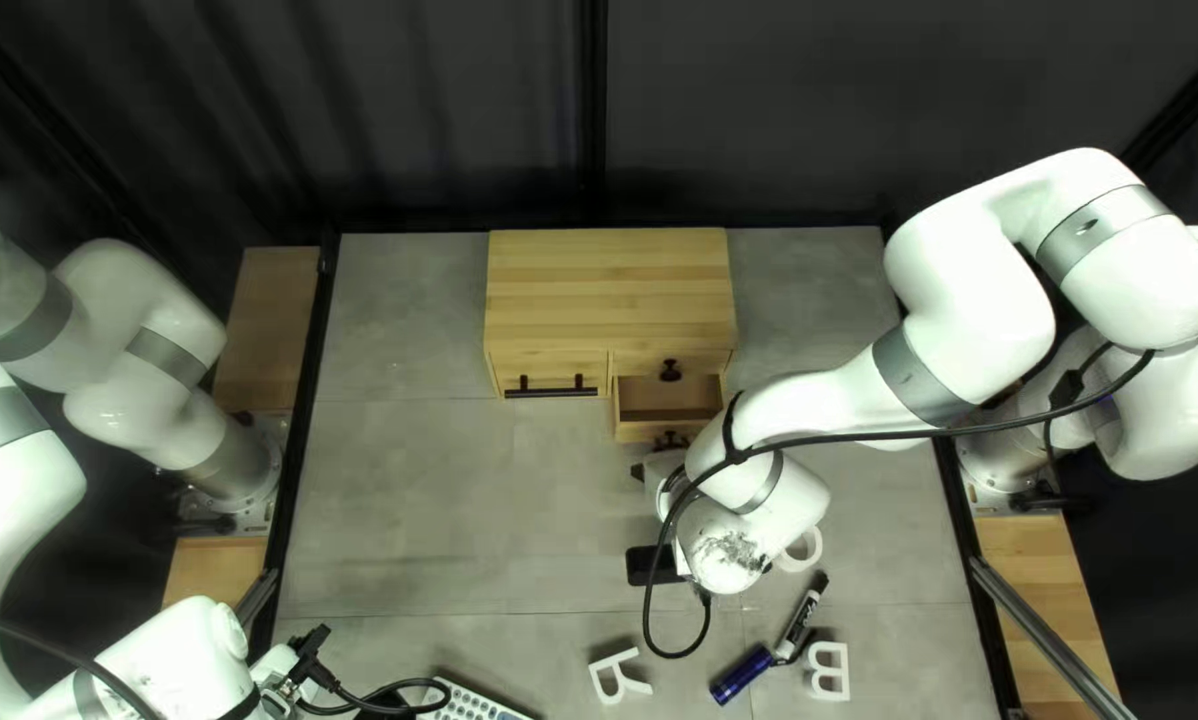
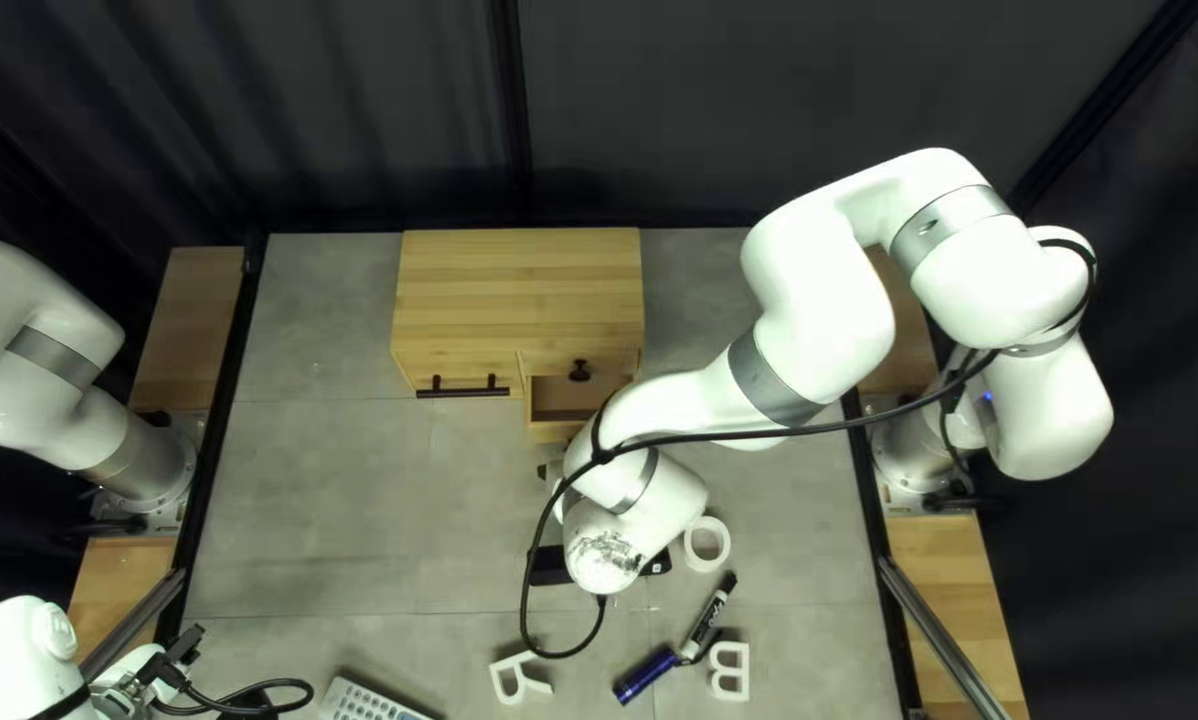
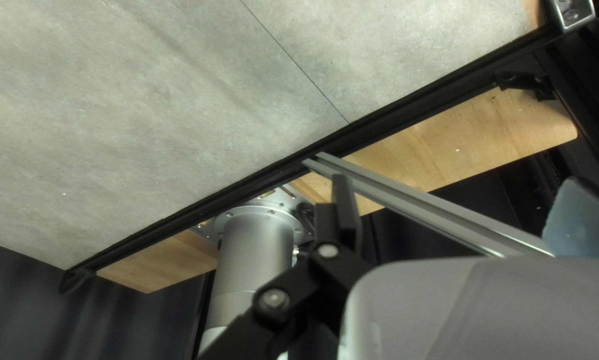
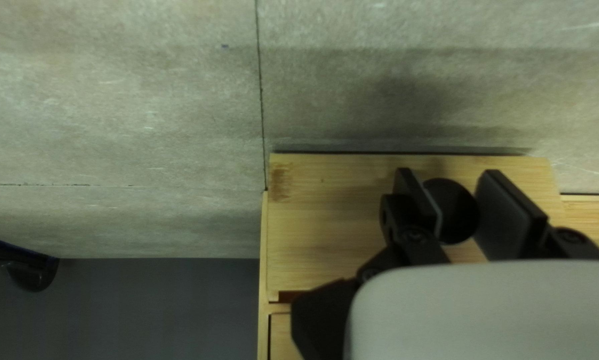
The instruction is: Open drawers and place objects into drawer and close
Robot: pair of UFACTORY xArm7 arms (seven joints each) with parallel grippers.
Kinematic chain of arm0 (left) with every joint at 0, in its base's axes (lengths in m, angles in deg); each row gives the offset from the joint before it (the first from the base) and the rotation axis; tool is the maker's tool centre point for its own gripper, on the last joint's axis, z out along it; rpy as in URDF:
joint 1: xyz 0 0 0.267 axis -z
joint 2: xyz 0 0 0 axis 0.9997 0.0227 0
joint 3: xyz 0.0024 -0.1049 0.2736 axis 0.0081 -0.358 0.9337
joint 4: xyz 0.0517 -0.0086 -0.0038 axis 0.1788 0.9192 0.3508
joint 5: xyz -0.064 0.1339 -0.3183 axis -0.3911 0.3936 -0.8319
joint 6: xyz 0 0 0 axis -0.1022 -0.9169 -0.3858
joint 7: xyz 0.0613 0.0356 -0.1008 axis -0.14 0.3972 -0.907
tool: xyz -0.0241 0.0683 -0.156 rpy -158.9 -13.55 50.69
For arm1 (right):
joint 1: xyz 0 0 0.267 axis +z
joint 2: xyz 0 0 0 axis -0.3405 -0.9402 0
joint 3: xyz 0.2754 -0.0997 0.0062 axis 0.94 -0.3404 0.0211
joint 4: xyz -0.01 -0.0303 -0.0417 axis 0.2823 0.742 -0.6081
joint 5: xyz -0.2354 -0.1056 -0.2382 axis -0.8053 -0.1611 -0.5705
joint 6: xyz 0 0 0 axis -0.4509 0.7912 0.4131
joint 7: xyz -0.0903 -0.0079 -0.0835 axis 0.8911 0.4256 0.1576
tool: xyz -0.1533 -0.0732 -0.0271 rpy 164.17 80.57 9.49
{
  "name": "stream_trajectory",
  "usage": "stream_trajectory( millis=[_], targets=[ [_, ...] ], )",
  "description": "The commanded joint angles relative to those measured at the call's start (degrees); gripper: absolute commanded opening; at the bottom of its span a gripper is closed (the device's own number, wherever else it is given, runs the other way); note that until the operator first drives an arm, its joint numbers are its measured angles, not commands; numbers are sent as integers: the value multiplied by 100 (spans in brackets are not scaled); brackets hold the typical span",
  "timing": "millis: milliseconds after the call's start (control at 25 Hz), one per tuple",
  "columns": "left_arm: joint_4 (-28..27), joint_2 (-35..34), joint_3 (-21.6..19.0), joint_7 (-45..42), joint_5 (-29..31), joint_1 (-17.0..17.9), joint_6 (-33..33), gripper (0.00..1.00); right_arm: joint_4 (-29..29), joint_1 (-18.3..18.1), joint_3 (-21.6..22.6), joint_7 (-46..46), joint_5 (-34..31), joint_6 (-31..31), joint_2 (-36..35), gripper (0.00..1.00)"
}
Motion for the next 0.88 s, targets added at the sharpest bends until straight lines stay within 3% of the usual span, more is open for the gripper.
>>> stream_trajectory(
  millis=[40, 880],
  targets=[
    [0, 0, 0, 0, 0, 0, 0, 100, -32, 39, 33, 10, 37, 57, 4, 5],
    [0, 0, 0, 0, 0, 0, 0, 100, -182, 216, 170, 2, 186, 267, -74, 6]
  ],
)
